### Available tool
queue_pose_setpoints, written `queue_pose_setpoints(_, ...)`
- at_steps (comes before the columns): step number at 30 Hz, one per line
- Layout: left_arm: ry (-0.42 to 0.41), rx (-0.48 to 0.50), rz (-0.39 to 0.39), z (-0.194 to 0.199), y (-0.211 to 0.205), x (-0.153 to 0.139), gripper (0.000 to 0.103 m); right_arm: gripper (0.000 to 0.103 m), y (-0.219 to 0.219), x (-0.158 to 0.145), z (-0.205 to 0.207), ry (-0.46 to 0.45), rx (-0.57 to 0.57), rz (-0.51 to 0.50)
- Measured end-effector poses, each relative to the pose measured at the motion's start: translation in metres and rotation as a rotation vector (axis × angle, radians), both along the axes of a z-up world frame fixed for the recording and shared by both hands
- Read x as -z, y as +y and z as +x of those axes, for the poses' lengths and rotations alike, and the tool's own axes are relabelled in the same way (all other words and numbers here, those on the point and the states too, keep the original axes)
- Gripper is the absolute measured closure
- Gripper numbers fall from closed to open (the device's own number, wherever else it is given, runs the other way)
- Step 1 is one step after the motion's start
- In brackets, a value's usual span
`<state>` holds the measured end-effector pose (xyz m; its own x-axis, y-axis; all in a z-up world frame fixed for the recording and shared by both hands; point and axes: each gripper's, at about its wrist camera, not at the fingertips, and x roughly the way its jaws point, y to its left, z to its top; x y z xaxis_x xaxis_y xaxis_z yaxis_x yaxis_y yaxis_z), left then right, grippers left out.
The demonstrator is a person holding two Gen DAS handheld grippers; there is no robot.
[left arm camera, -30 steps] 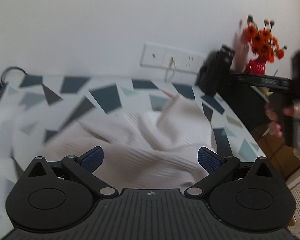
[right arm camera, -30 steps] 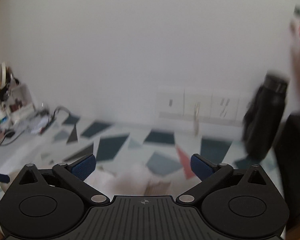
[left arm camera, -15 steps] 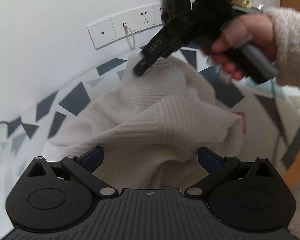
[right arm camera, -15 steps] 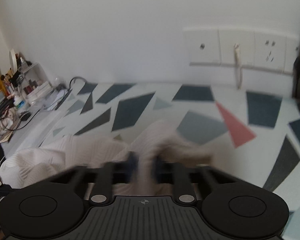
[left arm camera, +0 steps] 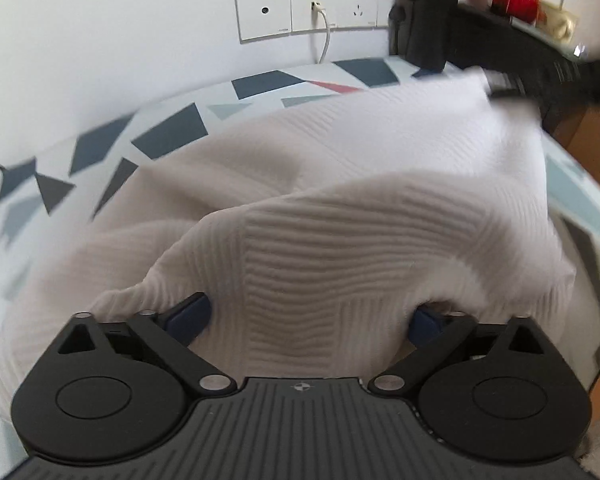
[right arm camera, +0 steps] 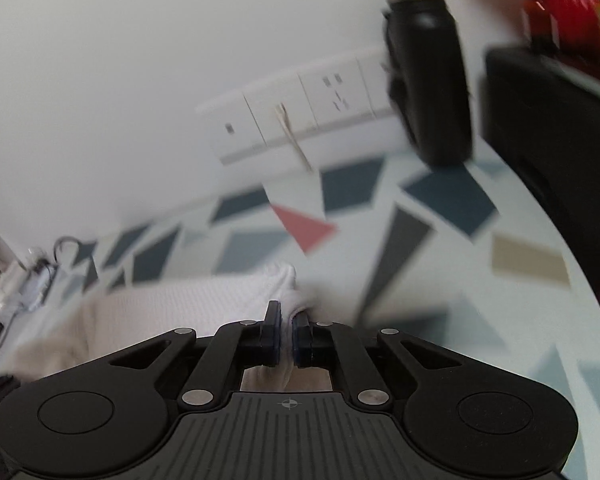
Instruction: Fold clothes
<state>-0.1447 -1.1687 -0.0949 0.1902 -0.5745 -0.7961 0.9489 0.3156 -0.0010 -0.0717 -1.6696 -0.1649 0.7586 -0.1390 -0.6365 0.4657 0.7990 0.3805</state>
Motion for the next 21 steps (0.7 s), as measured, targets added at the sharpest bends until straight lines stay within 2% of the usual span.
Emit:
queue_pose_setpoints(1, 0.017, 0.000, -0.013, 0.004, 0.003, -0.001, 0.027, 0.098, 0.005, 0.002, -0.003, 0.012, 0.000, 0.000)
queue_pose_setpoints(3, 0.049, -0.005, -0.041, 0.014, 0.007, -0.006, 0.059, 0.098, 0.014, 0.007, -0.008, 0.037, 0.001, 0.000)
queue_pose_setpoints(6, 0.099, -0.035, -0.099, 0.031, 0.014, -0.017, 0.084, 0.097, 0.029, 0.011, -0.008, 0.064, 0.002, 0.001)
queue_pose_setpoints(11, 0.170, -0.157, -0.250, 0.066, 0.033, -0.049, 0.087, 0.097, 0.047, -0.002, 0.007, 0.042, 0.003, -0.022)
queue_pose_setpoints(15, 0.147, -0.207, -0.364, 0.086, 0.055, -0.083, 0.087, 0.095, 0.047, -0.024, 0.016, -0.036, 0.012, -0.019)
queue_pose_setpoints(17, 0.123, -0.239, -0.392, 0.093, 0.066, -0.089, 0.087, 0.087, 0.051, -0.030, 0.024, -0.033, -0.012, -0.035)
queue_pose_setpoints(19, 0.122, -0.297, -0.401, 0.103, 0.080, -0.087, 0.087, 0.071, 0.063, -0.034, 0.032, -0.013, -0.072, -0.077)
queue_pose_setpoints(21, 0.129, -0.372, -0.393, 0.112, 0.096, -0.076, 0.088, 0.062, 0.079, -0.037, 0.039, 0.011, -0.133, -0.130)
